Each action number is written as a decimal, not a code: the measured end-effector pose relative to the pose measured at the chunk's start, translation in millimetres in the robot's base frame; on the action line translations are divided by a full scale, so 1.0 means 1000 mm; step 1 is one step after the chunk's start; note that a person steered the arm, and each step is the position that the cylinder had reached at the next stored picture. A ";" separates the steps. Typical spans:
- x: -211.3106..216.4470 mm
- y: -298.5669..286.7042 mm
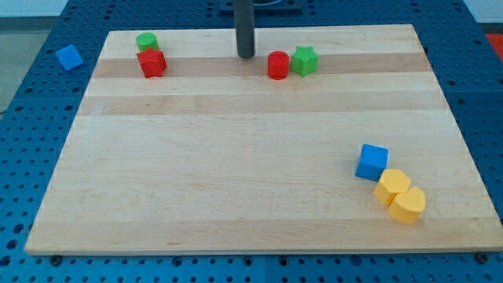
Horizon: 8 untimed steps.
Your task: Move the red circle and green star to the right side of the red star and green circle
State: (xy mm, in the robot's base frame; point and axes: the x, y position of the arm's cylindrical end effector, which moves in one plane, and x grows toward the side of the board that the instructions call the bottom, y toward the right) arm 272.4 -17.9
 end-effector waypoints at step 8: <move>-0.023 0.015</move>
State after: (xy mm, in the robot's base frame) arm 249.2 -3.0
